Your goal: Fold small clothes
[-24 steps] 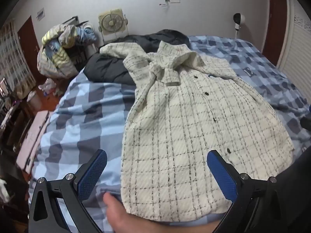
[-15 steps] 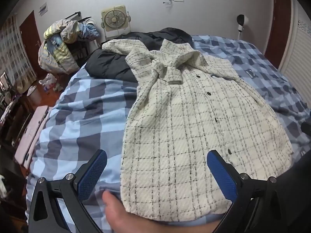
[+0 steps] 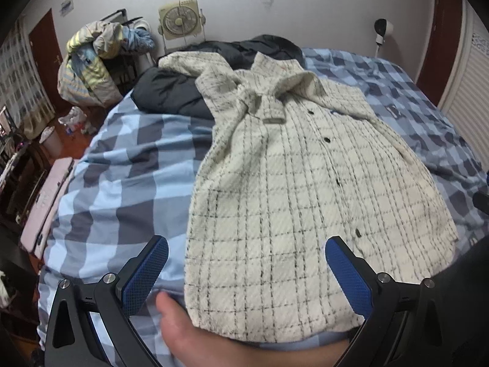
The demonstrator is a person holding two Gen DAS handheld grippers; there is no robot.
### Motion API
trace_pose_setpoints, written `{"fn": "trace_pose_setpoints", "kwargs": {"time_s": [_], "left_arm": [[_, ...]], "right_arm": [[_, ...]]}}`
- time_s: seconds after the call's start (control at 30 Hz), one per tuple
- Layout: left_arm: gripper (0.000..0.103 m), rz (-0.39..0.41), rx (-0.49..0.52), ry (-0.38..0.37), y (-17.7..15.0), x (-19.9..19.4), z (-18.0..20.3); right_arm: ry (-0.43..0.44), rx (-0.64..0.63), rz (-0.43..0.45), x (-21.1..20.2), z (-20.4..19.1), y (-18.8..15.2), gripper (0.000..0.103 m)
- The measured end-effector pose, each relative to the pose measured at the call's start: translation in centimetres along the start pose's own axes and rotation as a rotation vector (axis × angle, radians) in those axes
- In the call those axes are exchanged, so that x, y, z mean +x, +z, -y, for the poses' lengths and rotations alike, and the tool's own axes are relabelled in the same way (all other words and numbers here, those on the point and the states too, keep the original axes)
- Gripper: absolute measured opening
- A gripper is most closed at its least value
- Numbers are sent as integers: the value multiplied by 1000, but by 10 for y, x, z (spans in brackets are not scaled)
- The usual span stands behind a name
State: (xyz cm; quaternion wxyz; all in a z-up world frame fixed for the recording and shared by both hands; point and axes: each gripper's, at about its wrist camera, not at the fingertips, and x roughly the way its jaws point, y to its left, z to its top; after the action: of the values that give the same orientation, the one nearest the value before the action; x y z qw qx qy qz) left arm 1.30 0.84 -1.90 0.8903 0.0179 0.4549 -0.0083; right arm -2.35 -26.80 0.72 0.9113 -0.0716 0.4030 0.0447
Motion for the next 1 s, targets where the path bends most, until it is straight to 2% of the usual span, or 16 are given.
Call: {"fn": "trace_pose_setpoints", "kwargs": {"time_s": [1.0], "left_arm": [[103,-2,5,21,-4,0,0]], "right_arm": [[1,0,-2,0,1,0,102]]}}
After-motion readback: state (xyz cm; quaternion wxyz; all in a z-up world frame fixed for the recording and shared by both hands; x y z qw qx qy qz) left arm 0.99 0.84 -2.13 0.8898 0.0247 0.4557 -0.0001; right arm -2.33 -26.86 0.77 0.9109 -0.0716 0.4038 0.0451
